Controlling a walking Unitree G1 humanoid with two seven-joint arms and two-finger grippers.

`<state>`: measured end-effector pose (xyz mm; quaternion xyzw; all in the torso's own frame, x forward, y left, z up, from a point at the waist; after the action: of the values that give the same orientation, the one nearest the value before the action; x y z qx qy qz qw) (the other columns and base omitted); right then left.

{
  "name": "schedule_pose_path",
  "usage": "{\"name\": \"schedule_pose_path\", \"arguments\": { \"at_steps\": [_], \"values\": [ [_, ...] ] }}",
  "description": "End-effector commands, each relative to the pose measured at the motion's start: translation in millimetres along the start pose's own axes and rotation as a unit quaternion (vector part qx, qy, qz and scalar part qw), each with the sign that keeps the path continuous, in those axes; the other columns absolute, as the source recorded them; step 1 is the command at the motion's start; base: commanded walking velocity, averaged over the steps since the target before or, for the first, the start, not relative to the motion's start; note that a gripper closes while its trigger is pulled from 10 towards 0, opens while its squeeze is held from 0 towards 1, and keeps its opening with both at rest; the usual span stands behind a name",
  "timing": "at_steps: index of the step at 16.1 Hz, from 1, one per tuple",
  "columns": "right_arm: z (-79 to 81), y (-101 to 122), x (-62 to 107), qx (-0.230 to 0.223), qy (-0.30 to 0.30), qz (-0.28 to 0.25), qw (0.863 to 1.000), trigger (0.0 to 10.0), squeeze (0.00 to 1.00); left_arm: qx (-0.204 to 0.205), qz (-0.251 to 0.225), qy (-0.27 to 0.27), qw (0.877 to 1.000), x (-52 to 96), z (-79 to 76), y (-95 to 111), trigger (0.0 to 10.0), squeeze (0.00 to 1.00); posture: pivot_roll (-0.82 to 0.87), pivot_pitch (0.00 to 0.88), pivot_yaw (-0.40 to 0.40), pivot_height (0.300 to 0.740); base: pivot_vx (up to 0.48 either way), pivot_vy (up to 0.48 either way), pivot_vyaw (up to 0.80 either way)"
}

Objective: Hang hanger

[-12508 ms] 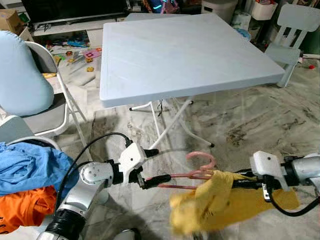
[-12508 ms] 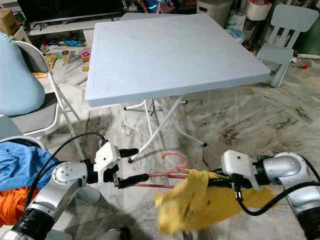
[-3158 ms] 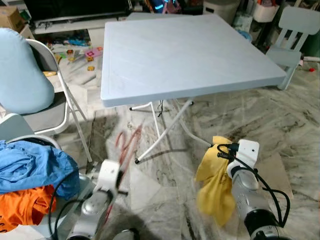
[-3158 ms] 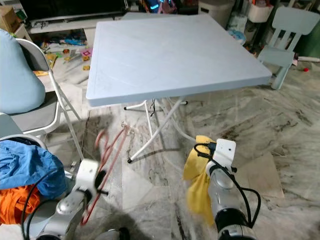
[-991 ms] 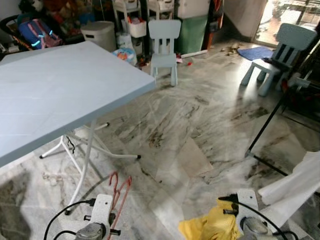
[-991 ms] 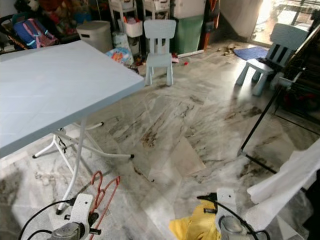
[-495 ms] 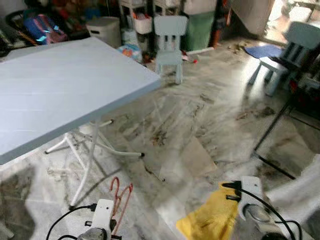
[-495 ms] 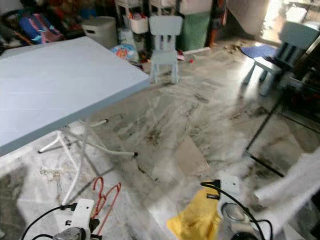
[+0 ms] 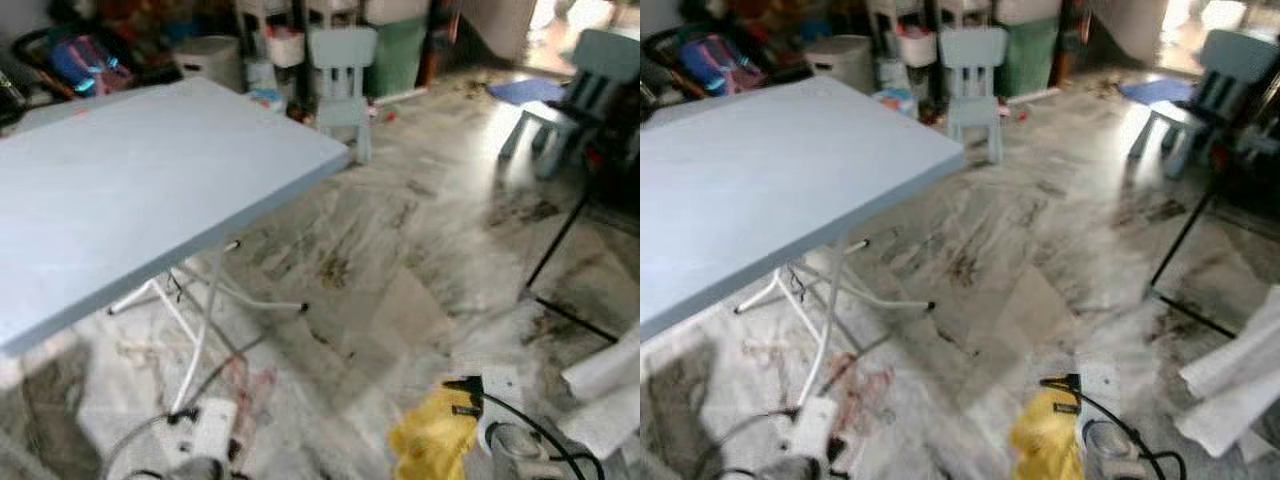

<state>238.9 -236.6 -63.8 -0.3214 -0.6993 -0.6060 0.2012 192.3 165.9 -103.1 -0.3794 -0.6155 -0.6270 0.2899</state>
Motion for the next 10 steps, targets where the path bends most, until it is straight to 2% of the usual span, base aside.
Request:
{"name": "schedule_pose_path", "arguments": {
  "at_steps": [1,4,7,8,10],
  "values": [
    [6.9,9,-1.6,-0.001,0.006,-0.014,1.0,10.0,0.0,-0.008,-0.002,0.017,1.0,2.1,14.8,3,10.0,0.0,0.02,0.0,0.042,0.74,0.0,0.0,0.0],
    [3.7,7,-1.4,0.004,-0.004,-0.011,1.0,10.0,0.0,-0.015,-0.004,0.014,1.0,2.2,15.4,4,10.0,0.0,0.01,0.0,0.045,0.74,0.0,0.0,0.0],
    [-9.3,16,-2.9,-0.033,-0.03,-0.023,0.999,10.0,0.0,-0.017,-0.016,0.017,1.0,3.4,20.8,7,10.0,0.0,0.01,0.0,0.045,0.74,0.0,0.0,0.0],
    [-9.6,24,-3.9,-0.048,-0.031,-0.036,0.998,10.0,0.0,-0.011,-0.023,0.022,0.999,3.8,23.4,9,10.0,0.0,0.02,0.0,0.042,0.74,0.0,0.0,0.0],
    [-5.2,25,-3.8,-0.047,-0.021,-0.042,0.998,10.0,0.0,-0.008,-0.024,0.024,0.999,4.0,24.2,9,10.0,0.0,0.02,0.0,0.037,0.74,0.0,0.0,0.0]
  ]
}}
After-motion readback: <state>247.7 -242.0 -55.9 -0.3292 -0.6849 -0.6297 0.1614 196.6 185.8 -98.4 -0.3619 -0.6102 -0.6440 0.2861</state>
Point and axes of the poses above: a point about 5 cm out from each wrist's last joint towards the gripper, its own x axis pointing back from the gripper into the wrist, its own y axis along the axis of the wrist's last joint, z = x × y, the point moved 2 cm from there along -x, pointing out of the wrist towards the gripper, and after that the axes turned 3 degrees about x, right-handed, at the moved point
